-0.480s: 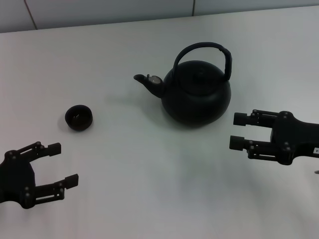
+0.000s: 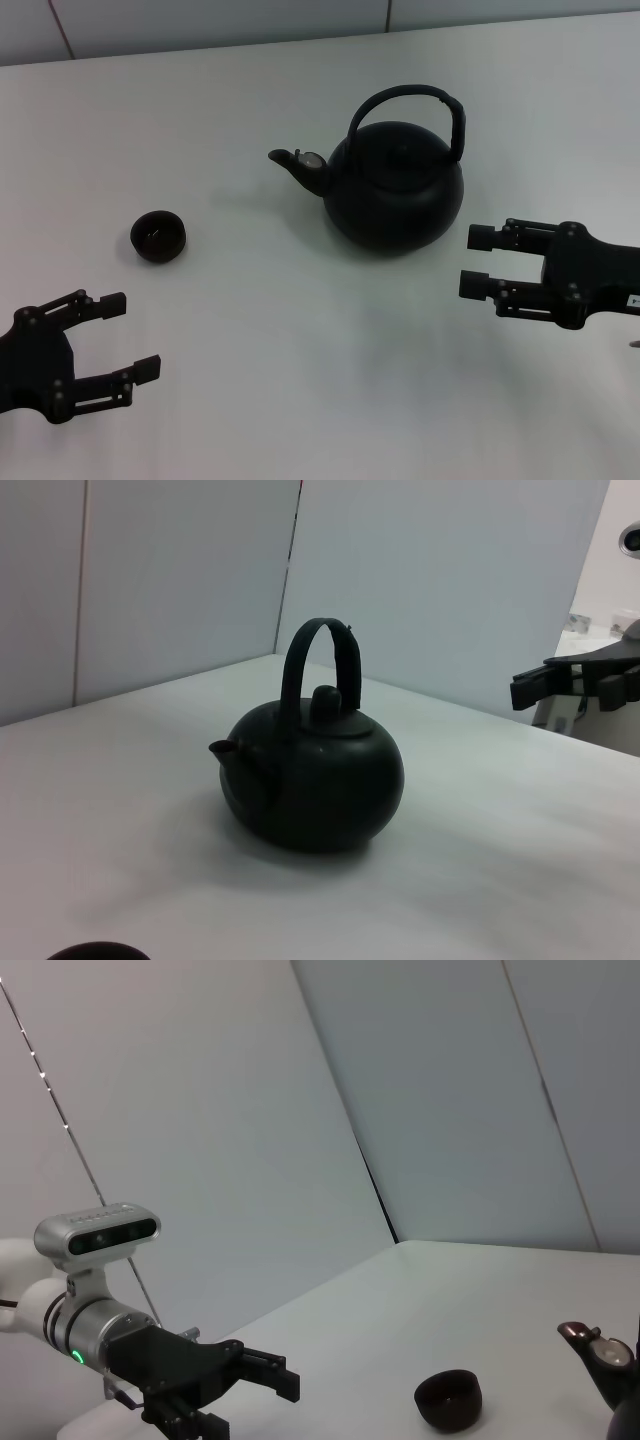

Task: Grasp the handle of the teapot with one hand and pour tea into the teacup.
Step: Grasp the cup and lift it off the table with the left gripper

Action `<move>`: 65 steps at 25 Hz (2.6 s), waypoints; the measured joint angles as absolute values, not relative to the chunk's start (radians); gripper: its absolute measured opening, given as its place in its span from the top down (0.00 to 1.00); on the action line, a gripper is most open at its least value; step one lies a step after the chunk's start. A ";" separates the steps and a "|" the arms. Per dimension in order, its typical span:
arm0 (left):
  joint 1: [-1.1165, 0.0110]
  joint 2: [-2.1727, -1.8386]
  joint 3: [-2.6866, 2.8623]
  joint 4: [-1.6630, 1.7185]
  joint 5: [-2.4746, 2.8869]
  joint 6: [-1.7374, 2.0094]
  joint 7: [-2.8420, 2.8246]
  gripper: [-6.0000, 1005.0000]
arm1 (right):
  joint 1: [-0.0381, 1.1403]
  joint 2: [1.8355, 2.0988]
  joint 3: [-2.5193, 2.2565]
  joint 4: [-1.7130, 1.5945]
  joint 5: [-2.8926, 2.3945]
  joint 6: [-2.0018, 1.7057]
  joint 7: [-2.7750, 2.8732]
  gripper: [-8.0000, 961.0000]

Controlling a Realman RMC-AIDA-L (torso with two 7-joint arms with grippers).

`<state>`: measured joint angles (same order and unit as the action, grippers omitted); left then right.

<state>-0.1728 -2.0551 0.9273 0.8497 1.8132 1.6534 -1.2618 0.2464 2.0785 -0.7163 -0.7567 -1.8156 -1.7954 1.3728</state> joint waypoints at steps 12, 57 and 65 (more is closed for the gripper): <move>-0.187 -2.069 0.928 0.842 1.808 1.514 -1.248 0.16 | 0.261 2.078 -0.707 -0.747 -1.808 -1.792 1.373 0.27; -0.368 -2.072 1.065 0.643 1.744 1.079 -1.246 0.21 | 0.285 2.079 -0.702 -0.756 -1.777 -1.842 1.384 0.27; -0.392 -2.073 1.065 0.616 1.743 1.059 -1.246 0.22 | 0.281 2.078 -0.703 -0.756 -1.765 -1.844 1.384 0.27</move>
<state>-0.3919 -2.0731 1.0649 0.6161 1.7428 1.0593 -1.2456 0.2811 2.0784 -0.7025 -0.7558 -1.7651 -1.8440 1.3837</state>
